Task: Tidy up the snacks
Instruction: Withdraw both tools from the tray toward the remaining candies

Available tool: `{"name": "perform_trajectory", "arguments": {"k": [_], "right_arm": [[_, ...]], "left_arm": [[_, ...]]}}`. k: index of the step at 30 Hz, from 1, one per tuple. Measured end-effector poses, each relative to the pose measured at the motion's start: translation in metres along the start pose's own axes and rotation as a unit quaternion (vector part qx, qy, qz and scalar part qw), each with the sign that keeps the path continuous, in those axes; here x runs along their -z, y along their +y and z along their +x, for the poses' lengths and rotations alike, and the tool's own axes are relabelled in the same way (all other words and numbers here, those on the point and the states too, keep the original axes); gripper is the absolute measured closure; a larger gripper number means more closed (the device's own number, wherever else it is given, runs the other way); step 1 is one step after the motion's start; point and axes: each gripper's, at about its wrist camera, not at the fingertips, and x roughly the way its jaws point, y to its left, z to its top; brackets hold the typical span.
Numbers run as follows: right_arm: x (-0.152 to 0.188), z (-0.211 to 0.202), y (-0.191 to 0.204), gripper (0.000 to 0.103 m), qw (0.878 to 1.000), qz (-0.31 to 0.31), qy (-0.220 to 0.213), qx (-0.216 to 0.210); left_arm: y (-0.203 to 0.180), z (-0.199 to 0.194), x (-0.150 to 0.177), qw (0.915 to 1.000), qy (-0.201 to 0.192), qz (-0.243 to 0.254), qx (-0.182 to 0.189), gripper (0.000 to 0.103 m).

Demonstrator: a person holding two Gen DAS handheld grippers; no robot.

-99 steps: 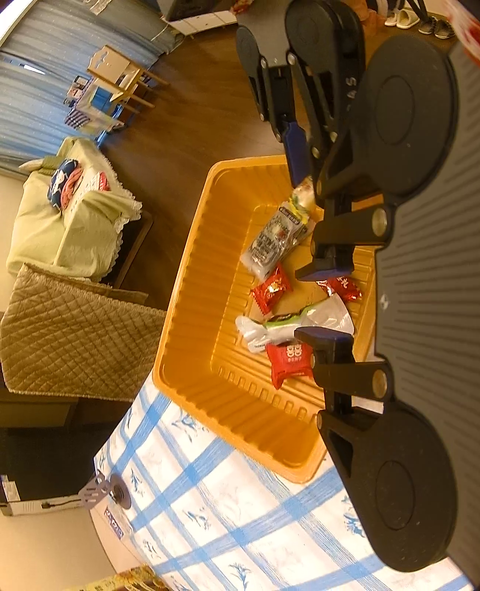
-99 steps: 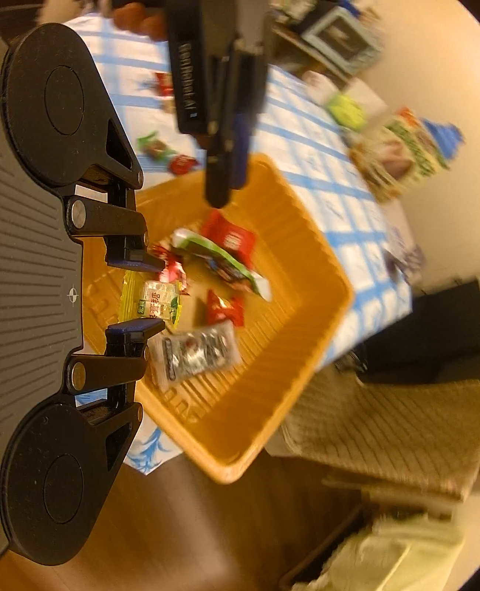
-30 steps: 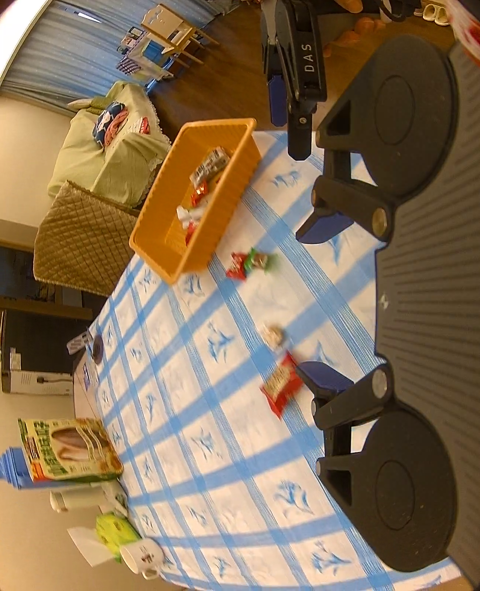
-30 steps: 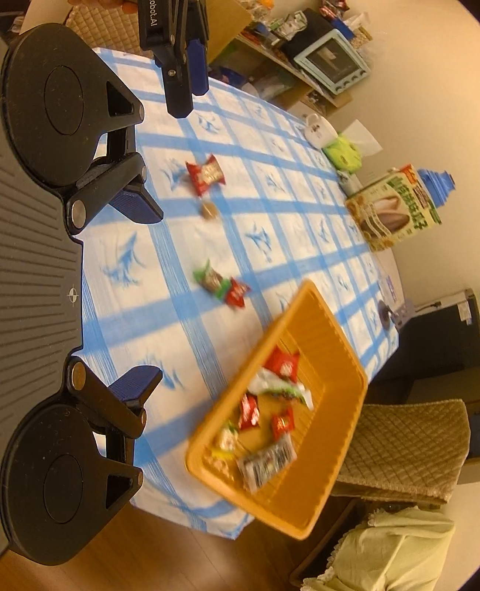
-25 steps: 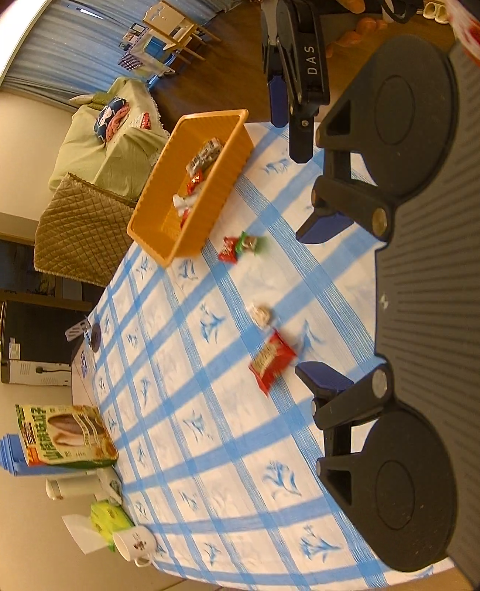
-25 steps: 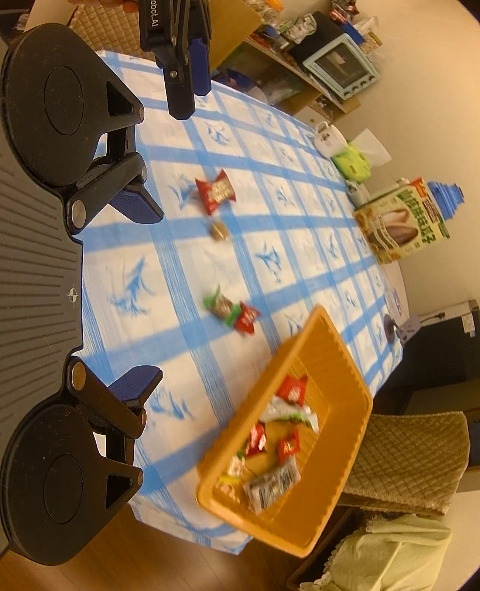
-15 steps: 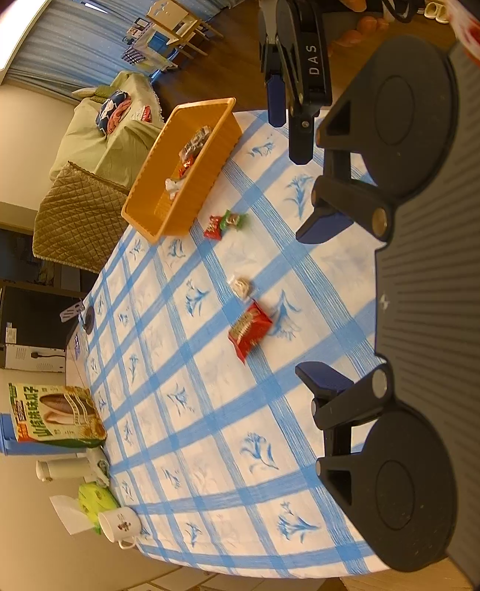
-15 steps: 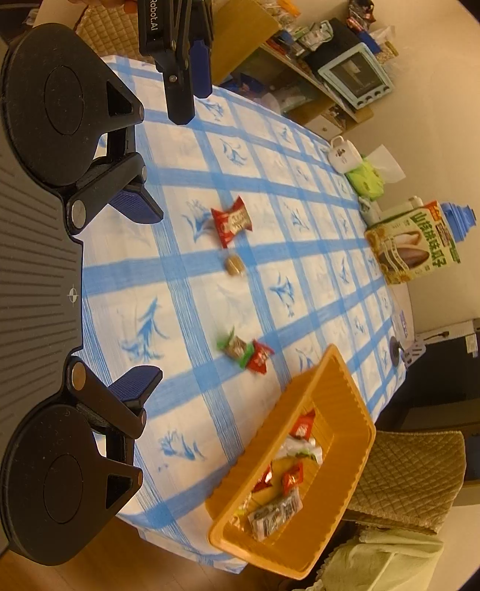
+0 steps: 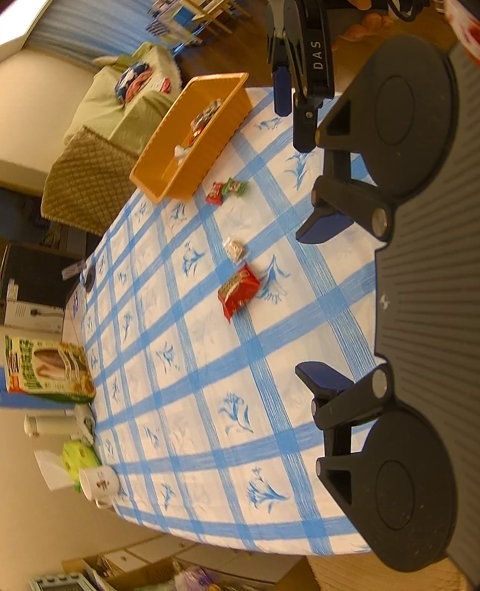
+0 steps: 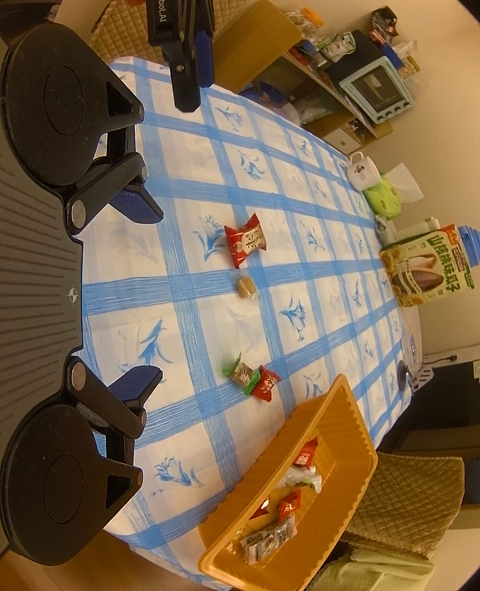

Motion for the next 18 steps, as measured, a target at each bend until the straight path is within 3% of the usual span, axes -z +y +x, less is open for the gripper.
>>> {"name": "perform_trajectory", "arguments": {"k": [9, 18], "right_arm": [[-0.015, 0.011, -0.017, 0.019, 0.999, -0.028, 0.006, -0.022], [-0.032, 0.037, -0.053, 0.020, 1.000, -0.020, 0.007, -0.012]], "left_arm": [[-0.002, 0.001, 0.002, 0.9980, -0.005, -0.047, -0.042, 0.035], [-0.007, 0.014, 0.003, 0.9926, -0.002, -0.088, -0.084, 0.035]]}}
